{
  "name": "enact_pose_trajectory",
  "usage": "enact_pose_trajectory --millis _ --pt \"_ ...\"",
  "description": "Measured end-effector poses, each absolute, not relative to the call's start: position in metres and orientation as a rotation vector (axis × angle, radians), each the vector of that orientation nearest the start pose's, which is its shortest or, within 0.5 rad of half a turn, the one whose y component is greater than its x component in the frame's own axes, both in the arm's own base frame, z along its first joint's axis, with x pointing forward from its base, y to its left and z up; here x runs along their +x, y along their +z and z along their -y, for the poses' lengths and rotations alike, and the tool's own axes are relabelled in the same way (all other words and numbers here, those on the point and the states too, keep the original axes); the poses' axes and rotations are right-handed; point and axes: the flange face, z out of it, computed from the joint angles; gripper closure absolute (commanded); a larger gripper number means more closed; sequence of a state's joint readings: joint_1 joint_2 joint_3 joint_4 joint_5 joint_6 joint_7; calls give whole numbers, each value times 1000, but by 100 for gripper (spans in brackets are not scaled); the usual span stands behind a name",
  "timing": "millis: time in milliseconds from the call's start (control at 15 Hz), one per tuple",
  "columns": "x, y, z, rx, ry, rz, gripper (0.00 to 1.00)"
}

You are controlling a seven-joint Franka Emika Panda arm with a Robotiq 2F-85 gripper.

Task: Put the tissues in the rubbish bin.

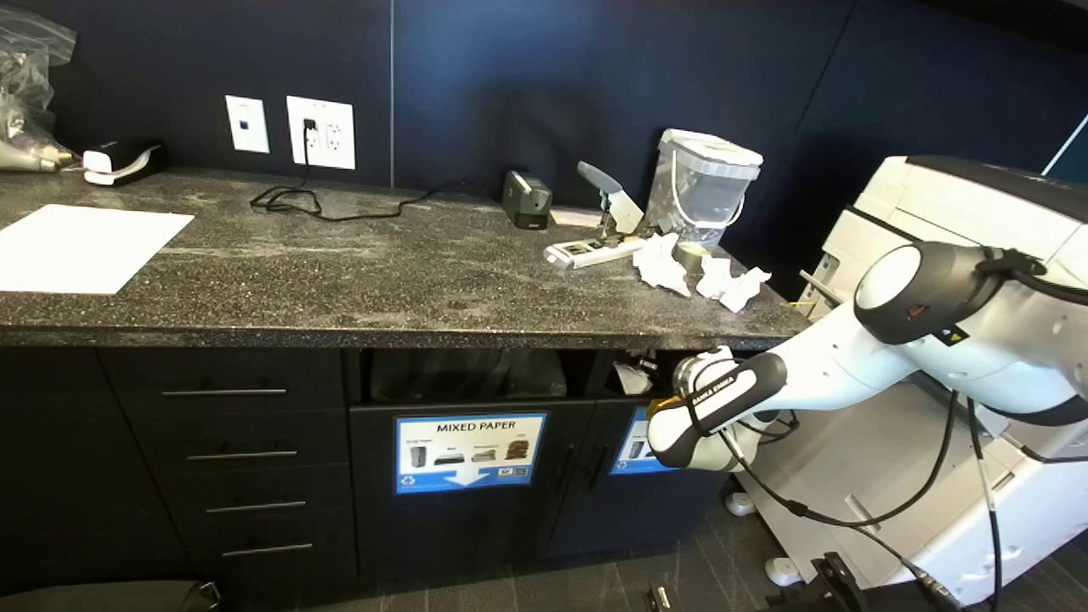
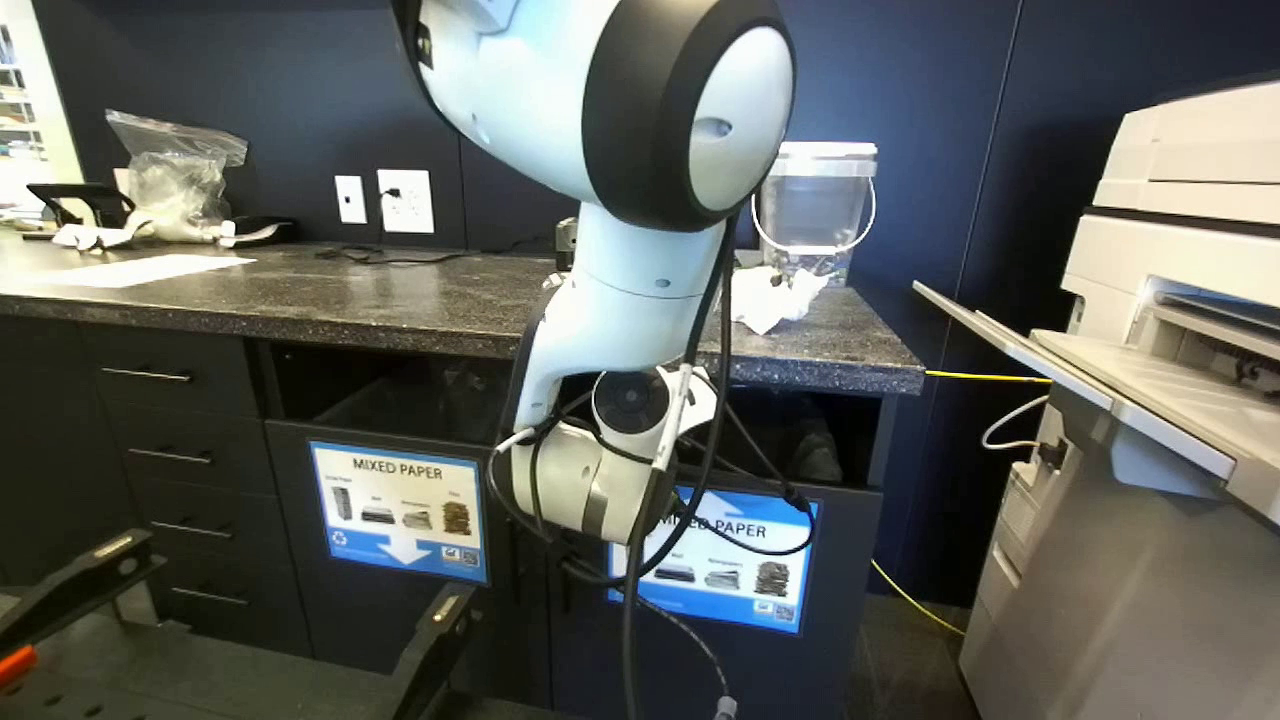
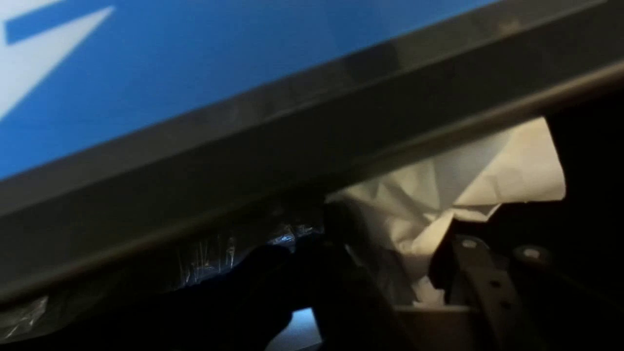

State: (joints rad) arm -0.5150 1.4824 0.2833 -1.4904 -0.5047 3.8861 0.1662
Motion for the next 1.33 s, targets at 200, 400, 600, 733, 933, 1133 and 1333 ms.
enact_pose_trajectory --millis 200,400,600,733,933,1133,1333 --pt "606 -52 122 -2555 -1429 -293 5" --pt "607 -52 125 -2572 -1452 -287 0" --pt "608 -51 130 -2590 -1476 -285 0" --pt "609 -45 136 -2599 -1503 -277 0" --pt "609 -33 149 -2625 -1532 -248 0" --pt "602 -23 164 -2699 -1476 -209 0" --pt "591 -10 169 -2814 -1272 -98 0"
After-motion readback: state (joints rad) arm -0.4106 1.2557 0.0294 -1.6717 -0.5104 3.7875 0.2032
